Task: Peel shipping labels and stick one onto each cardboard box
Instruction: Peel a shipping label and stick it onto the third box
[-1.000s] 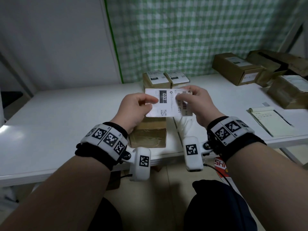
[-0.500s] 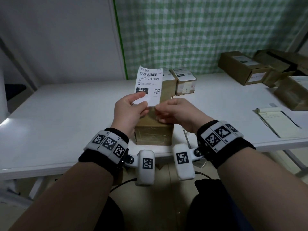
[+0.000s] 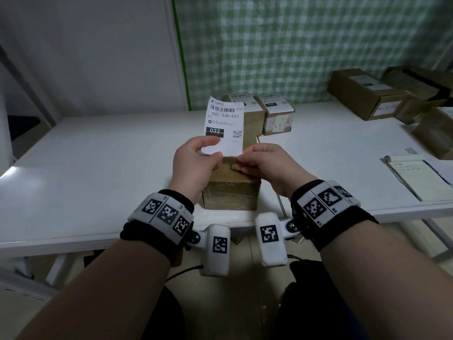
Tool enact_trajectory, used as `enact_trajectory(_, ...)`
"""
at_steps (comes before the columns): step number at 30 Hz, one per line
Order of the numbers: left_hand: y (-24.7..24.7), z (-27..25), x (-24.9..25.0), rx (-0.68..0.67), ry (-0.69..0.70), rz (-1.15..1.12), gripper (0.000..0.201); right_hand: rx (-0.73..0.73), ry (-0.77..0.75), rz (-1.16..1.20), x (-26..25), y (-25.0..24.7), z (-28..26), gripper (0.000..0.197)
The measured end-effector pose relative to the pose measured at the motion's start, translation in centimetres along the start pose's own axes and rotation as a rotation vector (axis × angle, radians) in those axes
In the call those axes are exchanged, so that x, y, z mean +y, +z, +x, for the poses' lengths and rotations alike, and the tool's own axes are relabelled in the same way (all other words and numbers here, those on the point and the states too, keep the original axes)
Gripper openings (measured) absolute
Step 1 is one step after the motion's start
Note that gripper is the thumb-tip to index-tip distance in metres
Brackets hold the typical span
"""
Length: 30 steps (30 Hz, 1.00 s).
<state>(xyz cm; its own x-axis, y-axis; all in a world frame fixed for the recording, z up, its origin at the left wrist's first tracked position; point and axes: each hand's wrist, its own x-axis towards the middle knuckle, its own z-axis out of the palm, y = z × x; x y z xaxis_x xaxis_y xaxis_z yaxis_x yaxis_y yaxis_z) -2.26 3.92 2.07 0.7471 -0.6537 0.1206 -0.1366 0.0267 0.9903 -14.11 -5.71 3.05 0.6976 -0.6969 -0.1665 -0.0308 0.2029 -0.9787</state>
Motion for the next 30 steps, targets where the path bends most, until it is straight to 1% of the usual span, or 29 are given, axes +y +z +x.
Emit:
enact_trajectory(3, -0.2, -0.1, 0.1, 0.013, 0.209, 0.351, 0.027, 0.002, -0.005, -0.001, 0.0, 0.0, -0.1, 0.016)
enact_trajectory(5, 0.0, -0.2, 0.7, -0.069, 0.312, 0.51, 0.023, 0.001, -0.016, 0.005, 0.1, 0.0, -0.1, 0.018)
enact_trajectory(7, 0.4, -0.4, 1.3, -0.166, 0.32, 0.588, 0.02, -0.01, -0.03, -0.013, 0.1, 0.0, -0.1, 0.017)
enact_trajectory(9, 0.6, -0.4, 1.4, -0.203, 0.319, 0.62, 0.021, -0.02, -0.039, -0.017, 0.2, -0.1, -0.1, 0.015)
enact_trajectory(15, 0.7, -0.3, 1.3, -0.218, 0.398, 0.703, 0.02, -0.033, -0.068, 0.001, 0.5, -0.2, 0.0, 0.011)
enact_trajectory(19, 0.8, -0.1, 1.3, -0.244, 0.481, 0.844, 0.019, -0.042, -0.084, -0.06, 0.7, -0.2, 0.1, 0.015)
enact_trajectory(24, 0.9, 0.1, 1.4, -0.287, 0.586, 1.038, 0.021, -0.036, -0.087, -0.127, 0.9, -0.2, 0.1, 0.015)
enact_trajectory(30, 1.2, 0.0, 2.2, -0.313, 0.618, 1.246, 0.028, 0.037, -0.099, -0.159, 0.9, 0.0, 0.1, 0.022)
